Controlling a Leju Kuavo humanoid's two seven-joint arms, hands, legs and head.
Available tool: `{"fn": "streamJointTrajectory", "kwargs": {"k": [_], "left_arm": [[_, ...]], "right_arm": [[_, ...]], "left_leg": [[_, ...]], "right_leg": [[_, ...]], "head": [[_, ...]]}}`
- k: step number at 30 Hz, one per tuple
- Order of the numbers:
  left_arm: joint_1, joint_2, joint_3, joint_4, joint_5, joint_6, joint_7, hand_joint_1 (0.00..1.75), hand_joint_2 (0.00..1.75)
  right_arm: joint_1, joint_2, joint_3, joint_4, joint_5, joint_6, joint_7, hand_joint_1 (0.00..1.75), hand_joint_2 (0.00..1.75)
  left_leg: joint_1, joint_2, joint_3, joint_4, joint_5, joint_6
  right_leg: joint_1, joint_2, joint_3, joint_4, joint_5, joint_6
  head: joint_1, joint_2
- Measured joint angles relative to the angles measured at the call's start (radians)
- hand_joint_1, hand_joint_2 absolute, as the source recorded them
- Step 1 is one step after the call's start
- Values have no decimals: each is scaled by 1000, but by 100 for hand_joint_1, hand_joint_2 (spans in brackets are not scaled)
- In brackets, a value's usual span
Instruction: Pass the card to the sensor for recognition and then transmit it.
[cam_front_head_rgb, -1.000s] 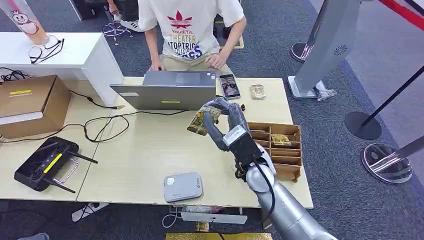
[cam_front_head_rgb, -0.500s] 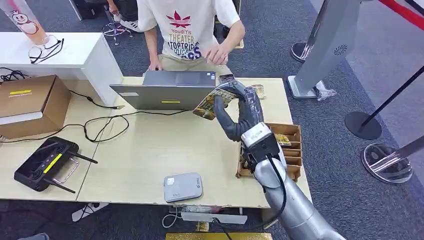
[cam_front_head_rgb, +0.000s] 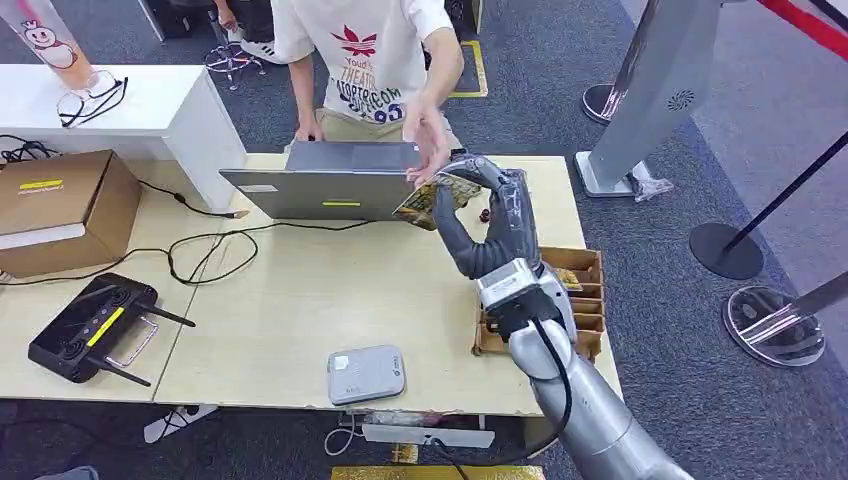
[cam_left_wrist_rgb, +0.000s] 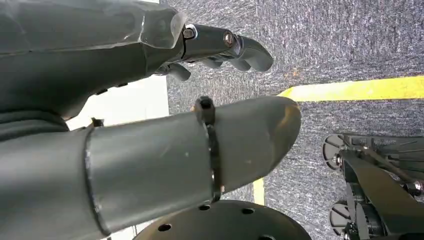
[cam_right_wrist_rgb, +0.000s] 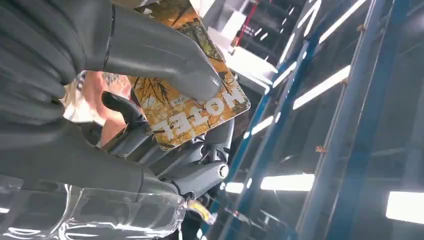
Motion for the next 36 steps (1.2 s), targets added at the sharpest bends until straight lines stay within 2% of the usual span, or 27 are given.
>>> {"fn": "streamJointTrajectory", "kwargs": {"k": [8,23,25,26,27,28,36], "left_arm": [[-4,0,0,0,-7,-3,10,0,0],[-4,0,0,0,-8,-3,11,0,0],[-4,0,0,0,-10,-6,12,0,0],[-7,0,0,0,-16,-8,19,0,0],[-11,0,0,0,-21,-8,23,0,0],[-19,-4,-6,0,-36,-7,23,0,0],[-27,-9,-27,0,-48,-13,34,0,0]], "right_arm": [[-35,2,23,36,88,-90,-13,175,175],[-48,8,31,61,92,-96,-14,175,175],[-58,15,37,80,101,-122,-27,175,175],[-74,32,46,123,129,-171,-55,175,175],[-99,51,57,183,129,-225,-94,175,175],[-142,91,80,316,127,-343,-180,175,175],[-121,148,56,388,284,-359,-197,175,175]], "left_leg": [[0,0,0,0,0,0],[0,0,0,0,0,0],[0,0,0,0,0,0],[0,0,0,0,0,0],[0,0,0,0,0,0],[0,0,0,0,1,-1],[0,0,0,0,1,-1]], "right_leg": [[0,0,0,0,0,0],[0,-1,0,0,0,0],[0,0,0,0,0,0],[0,0,0,0,0,0],[0,0,0,0,0,0],[0,-1,1,0,0,0],[0,0,0,0,0,0]], "head": [[0,0],[0,0],[0,0],[0,0],[0,0],[0,0],[0,0]]}}
